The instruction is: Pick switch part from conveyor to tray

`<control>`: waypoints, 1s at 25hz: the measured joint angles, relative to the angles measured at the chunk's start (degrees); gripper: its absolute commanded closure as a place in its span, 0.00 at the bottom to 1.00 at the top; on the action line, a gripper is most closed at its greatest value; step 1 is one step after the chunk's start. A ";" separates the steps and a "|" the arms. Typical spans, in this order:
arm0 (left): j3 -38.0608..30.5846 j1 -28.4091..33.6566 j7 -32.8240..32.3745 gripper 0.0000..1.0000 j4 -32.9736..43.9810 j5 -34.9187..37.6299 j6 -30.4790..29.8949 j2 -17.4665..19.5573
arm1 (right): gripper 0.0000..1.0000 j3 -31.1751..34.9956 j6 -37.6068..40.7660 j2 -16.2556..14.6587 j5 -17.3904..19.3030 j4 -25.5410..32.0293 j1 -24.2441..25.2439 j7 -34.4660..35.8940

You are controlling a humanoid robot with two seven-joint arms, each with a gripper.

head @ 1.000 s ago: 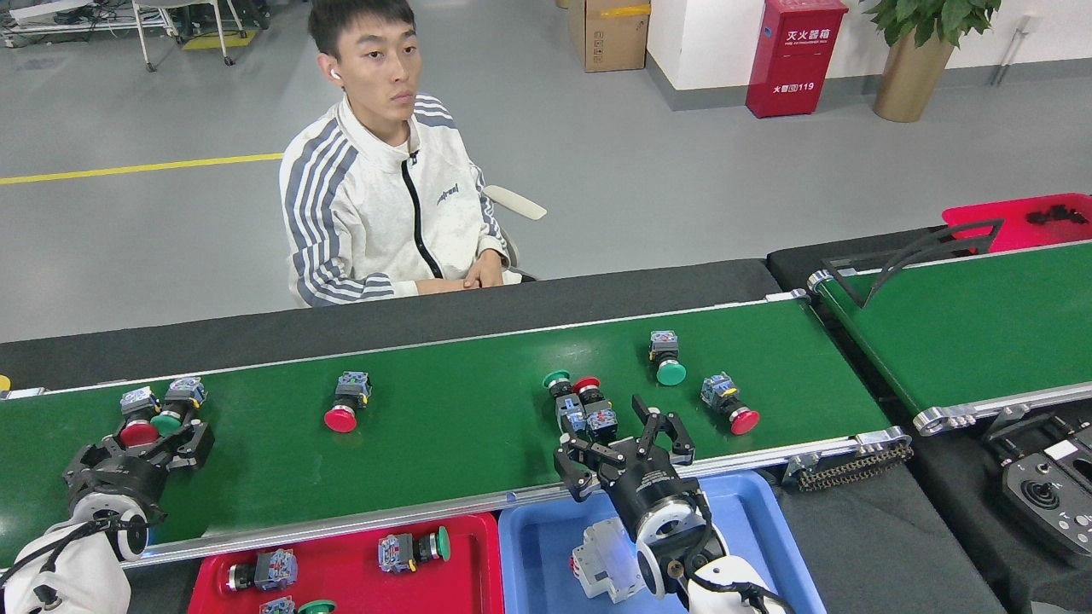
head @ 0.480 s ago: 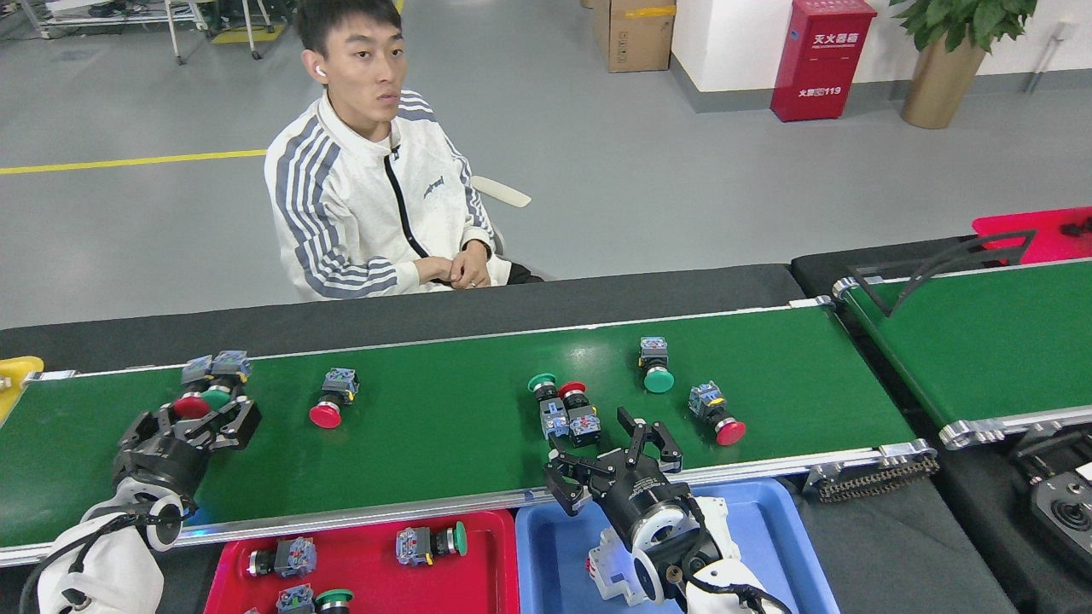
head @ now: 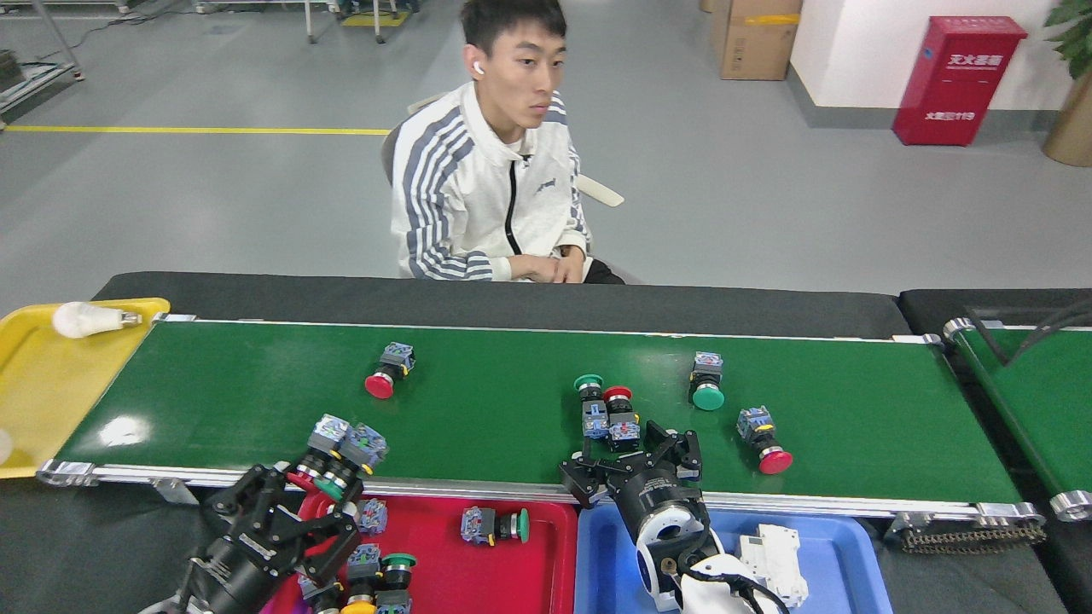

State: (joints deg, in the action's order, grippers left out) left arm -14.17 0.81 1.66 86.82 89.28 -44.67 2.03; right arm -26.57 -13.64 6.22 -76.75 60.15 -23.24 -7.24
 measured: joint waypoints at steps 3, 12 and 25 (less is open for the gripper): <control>-0.68 -0.25 0.00 0.00 0.02 0.11 0.00 0.00 | 0.63 -0.10 -0.23 0.32 0.06 -0.98 -0.50 0.73; -4.31 -1.50 0.00 0.00 -1.36 0.16 9.39 0.01 | 0.98 -1.61 0.74 0.25 -0.08 0.45 -0.46 1.07; -7.44 -7.36 -5.66 0.00 -9.44 -0.39 11.44 3.85 | 0.00 -22.68 7.66 -5.81 -1.93 26.52 13.82 0.81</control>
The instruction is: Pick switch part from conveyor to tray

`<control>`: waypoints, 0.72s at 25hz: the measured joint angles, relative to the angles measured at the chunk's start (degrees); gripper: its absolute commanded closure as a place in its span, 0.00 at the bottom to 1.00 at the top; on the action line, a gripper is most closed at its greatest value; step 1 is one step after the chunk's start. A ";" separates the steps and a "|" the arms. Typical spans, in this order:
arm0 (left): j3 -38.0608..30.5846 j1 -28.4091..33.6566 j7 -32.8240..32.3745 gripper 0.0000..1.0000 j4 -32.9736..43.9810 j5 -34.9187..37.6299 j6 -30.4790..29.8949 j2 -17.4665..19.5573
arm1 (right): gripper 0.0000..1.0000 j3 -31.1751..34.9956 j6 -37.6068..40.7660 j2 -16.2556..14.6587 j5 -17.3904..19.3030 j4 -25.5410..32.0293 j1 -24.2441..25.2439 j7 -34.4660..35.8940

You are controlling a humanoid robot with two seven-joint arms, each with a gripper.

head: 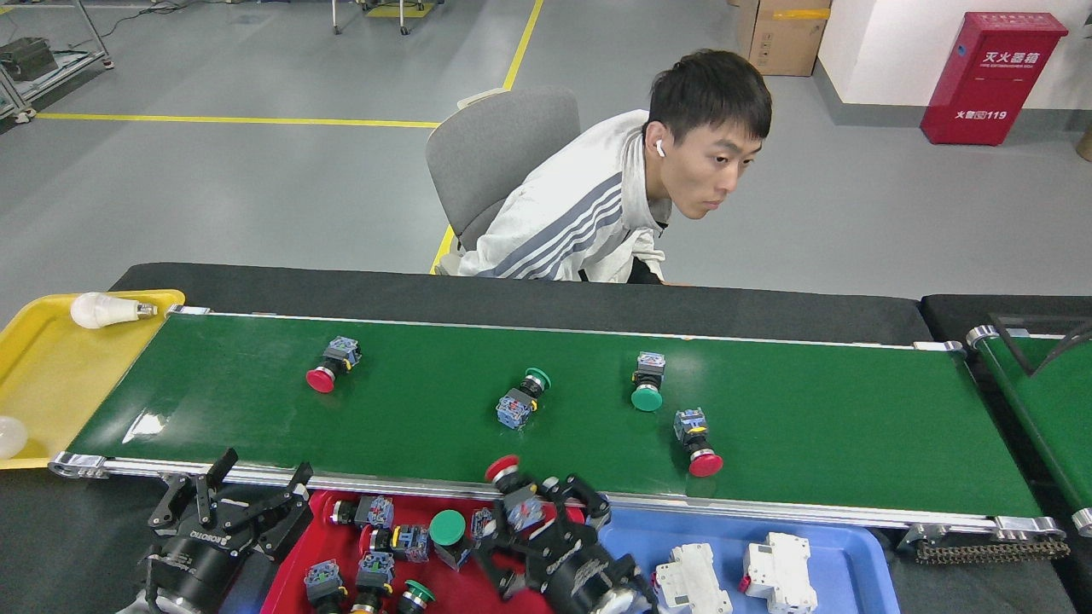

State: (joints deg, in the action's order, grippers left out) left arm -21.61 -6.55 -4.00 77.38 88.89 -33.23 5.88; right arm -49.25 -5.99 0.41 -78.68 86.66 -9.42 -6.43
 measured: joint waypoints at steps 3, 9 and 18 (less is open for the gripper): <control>0.00 -4.81 -0.35 0.00 -6.18 0.00 0.19 2.45 | 0.00 0.20 0.23 0.00 0.04 1.08 0.06 0.11; -0.21 -8.96 0.16 0.00 -17.70 -0.11 0.40 8.76 | 0.00 14.11 -5.57 -0.02 0.13 6.54 8.14 4.88; 0.47 -16.50 5.26 0.00 -33.19 -0.13 5.60 15.74 | 0.00 26.31 -8.77 0.77 0.36 2.98 13.57 14.85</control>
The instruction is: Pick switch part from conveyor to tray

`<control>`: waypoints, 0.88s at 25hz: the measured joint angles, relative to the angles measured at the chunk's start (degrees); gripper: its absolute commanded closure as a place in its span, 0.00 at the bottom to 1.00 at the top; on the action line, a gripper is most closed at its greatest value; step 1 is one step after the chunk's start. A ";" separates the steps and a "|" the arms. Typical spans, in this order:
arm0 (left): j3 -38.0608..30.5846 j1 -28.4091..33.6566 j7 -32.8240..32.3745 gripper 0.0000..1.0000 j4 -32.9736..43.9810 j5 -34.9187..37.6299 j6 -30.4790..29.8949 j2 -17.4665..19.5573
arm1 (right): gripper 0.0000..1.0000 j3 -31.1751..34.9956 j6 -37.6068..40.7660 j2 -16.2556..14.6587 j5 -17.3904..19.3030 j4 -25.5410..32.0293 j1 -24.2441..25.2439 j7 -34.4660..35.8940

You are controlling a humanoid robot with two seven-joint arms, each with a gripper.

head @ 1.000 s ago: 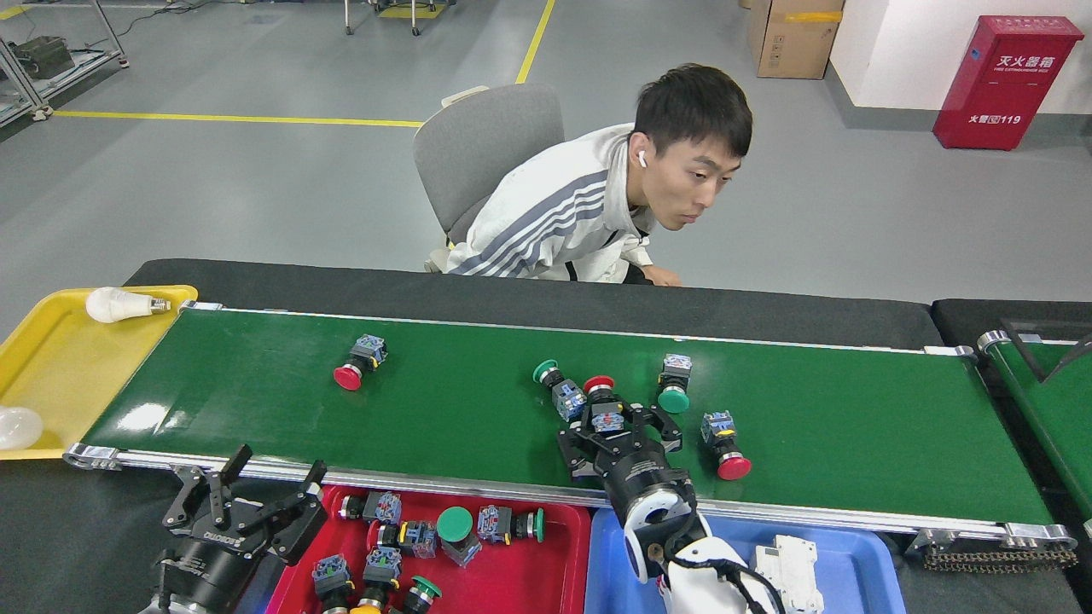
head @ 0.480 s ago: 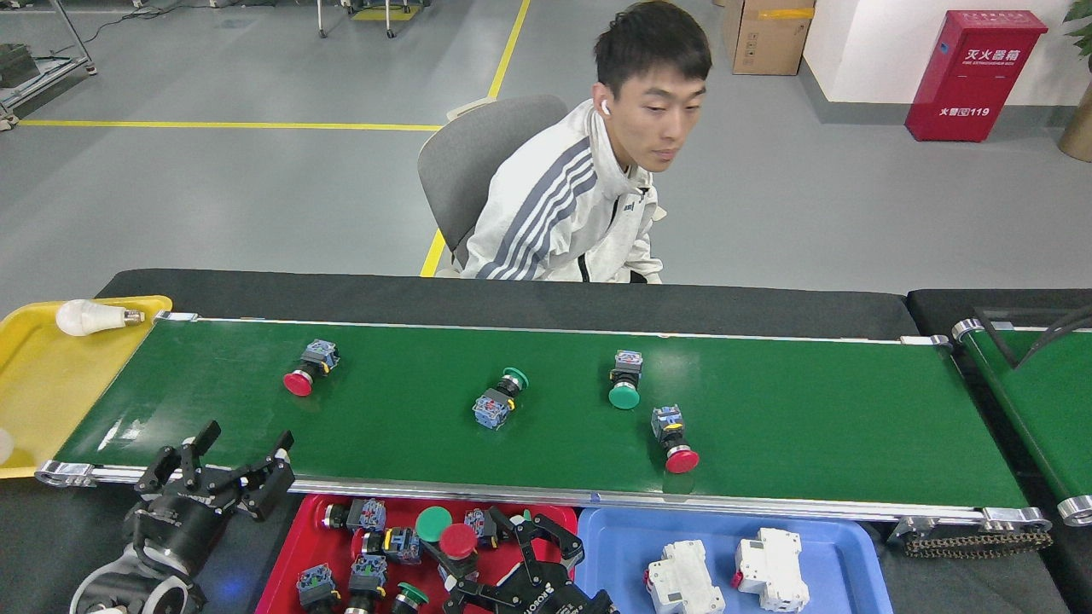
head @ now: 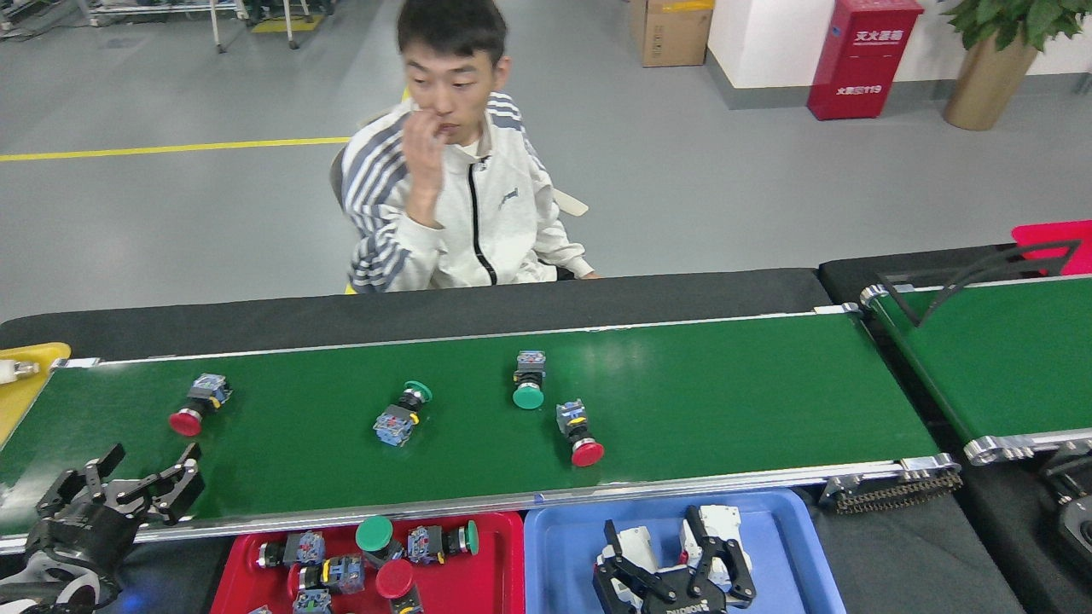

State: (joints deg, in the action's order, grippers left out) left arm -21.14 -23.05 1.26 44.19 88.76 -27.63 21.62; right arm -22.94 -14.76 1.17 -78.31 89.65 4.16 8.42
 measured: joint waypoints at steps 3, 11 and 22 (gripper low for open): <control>1.85 -4.10 0.35 0.01 -5.00 0.02 0.80 0.01 | 0.00 -2.47 0.01 1.84 -0.09 -5.12 -8.38 -1.37; 5.79 -8.86 2.37 0.17 -14.73 0.38 10.57 0.90 | 0.00 -12.56 6.41 7.79 1.34 -18.03 -21.68 -13.50; 7.21 -9.90 5.29 0.73 -16.05 0.20 11.93 -2.60 | 0.00 -19.36 7.63 7.79 8.21 -25.63 -28.63 -15.75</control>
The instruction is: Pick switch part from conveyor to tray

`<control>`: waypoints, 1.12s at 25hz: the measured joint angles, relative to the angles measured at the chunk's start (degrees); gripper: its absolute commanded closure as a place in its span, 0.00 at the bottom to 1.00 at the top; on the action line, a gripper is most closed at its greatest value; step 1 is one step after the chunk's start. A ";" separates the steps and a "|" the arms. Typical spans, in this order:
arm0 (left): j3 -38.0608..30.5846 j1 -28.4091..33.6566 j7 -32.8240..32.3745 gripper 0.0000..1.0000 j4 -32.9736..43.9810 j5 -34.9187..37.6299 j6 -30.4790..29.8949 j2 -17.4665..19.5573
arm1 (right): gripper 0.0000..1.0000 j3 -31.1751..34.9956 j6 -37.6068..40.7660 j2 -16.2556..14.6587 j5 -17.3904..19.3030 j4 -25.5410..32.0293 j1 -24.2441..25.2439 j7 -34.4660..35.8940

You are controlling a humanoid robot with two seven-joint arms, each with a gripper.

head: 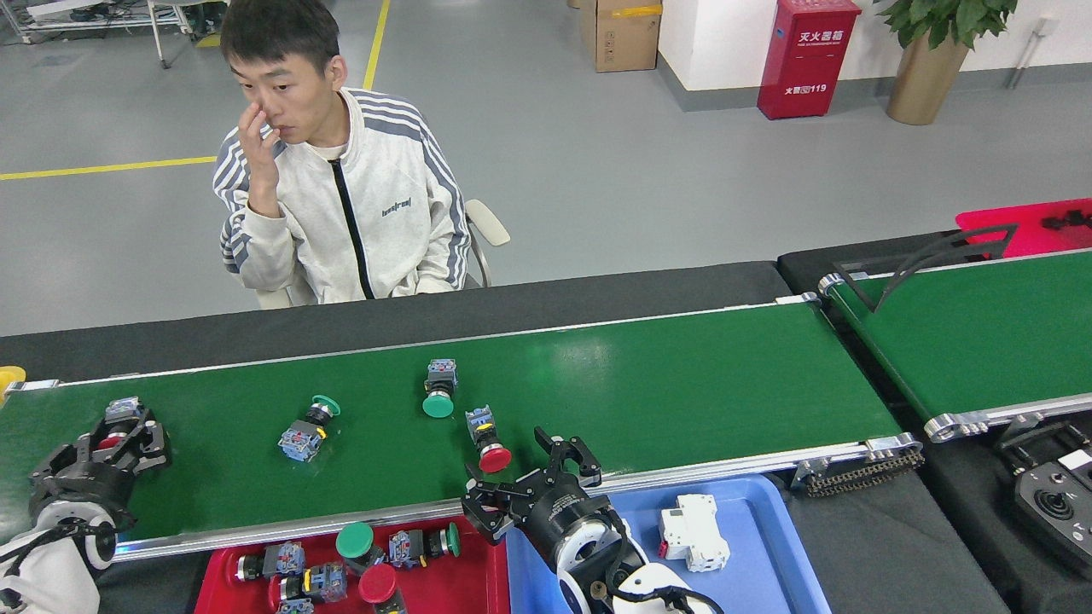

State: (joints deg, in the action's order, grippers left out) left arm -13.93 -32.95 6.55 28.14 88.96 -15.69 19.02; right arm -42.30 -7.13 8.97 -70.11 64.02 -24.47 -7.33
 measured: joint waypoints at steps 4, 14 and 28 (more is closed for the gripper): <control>4.34 -0.92 0.26 0.76 1.60 0.01 -2.98 -2.96 | 0.04 -0.37 0.24 0.01 0.55 -2.56 -1.43 0.00; 6.56 18.74 -1.58 0.30 41.47 -0.05 -27.65 -7.15 | 0.98 -0.50 -6.13 -0.88 0.27 -3.37 -1.21 0.62; -2.61 32.28 -2.28 0.00 55.20 0.26 -28.97 -13.28 | 0.00 -5.75 5.08 -12.61 -2.04 20.34 13.03 1.51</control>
State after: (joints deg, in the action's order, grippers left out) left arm -16.54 -0.67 4.27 83.33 89.22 -44.67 5.74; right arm -48.05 -2.04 -3.64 -72.14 84.36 -11.44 -5.82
